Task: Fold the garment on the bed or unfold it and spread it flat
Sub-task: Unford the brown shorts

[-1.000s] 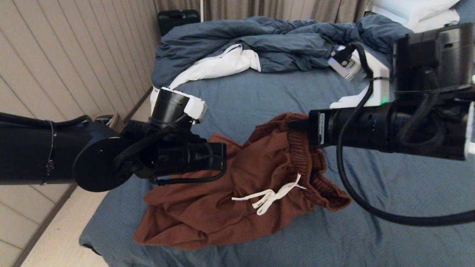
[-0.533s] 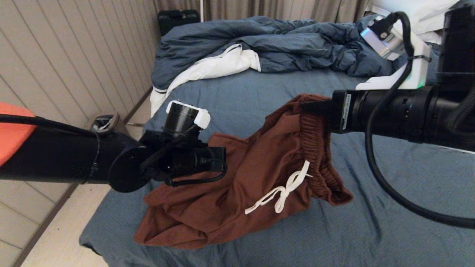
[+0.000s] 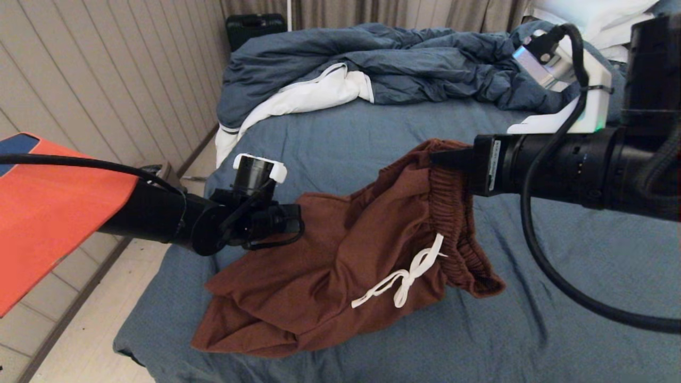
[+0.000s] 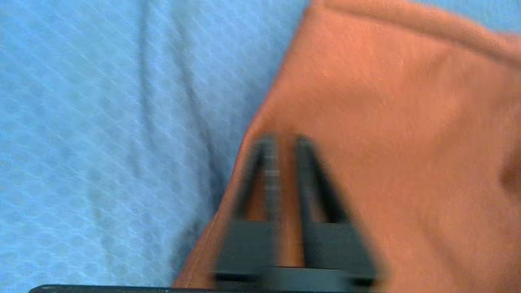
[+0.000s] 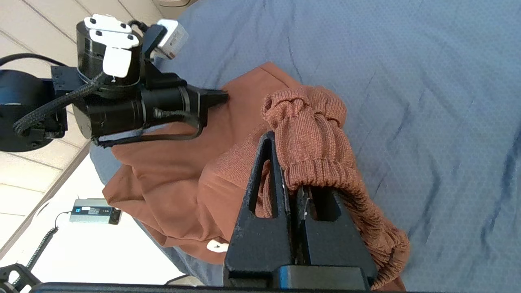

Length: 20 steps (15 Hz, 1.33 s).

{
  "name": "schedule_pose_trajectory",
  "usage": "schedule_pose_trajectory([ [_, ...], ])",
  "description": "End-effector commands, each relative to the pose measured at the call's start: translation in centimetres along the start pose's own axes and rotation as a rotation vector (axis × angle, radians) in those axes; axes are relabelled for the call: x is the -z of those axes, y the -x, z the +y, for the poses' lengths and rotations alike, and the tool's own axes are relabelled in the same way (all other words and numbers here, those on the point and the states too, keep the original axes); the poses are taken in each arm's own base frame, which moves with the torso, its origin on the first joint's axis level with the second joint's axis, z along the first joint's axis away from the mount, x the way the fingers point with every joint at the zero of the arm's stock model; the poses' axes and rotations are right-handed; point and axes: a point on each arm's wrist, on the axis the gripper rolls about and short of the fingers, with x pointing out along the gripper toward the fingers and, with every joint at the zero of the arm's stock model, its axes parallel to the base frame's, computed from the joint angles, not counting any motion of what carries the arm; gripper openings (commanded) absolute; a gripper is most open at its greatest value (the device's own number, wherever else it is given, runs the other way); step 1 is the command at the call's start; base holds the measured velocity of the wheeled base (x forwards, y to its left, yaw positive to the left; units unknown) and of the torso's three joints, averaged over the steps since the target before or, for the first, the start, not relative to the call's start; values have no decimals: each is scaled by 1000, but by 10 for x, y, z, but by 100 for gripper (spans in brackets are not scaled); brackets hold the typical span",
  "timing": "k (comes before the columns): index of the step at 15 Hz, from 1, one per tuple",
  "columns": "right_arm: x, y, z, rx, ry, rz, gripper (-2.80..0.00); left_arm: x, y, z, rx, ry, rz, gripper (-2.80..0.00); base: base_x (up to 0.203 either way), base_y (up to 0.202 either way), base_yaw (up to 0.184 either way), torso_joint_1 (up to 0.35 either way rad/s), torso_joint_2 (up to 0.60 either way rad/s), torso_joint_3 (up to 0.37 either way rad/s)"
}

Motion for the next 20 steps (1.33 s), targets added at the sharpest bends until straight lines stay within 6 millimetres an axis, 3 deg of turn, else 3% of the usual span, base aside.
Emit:
schedule_pose_trajectory([
  [1,1,-1,0,-1,-1,4,-280,-3,-2,1,-12,8,-24,0,0,0,0,0,0,0],
  [5,2,-3,0,-1,0,10,-280,-9,4,0,-5,12,-43,0,0,0,0,0,0,0],
  [11,3,-5,0,1,0,16,-280,8,-12,3,-19,0,12,0,0,0,0,0,0,0],
  [12,3,-5,0,1,0,16,-280,9,-13,4,-19,-2,16,-110,0,0,0,0,0,0],
  [13,4,-6,0,2,0,18,-280,9,-12,3,-17,-1,16,-280,0,0,0,0,0,0],
  [20,6,-9,-2,8,-1,28,-280,3,10,-6,26,-4,-4,-280,0,0,0,0,0,0],
])
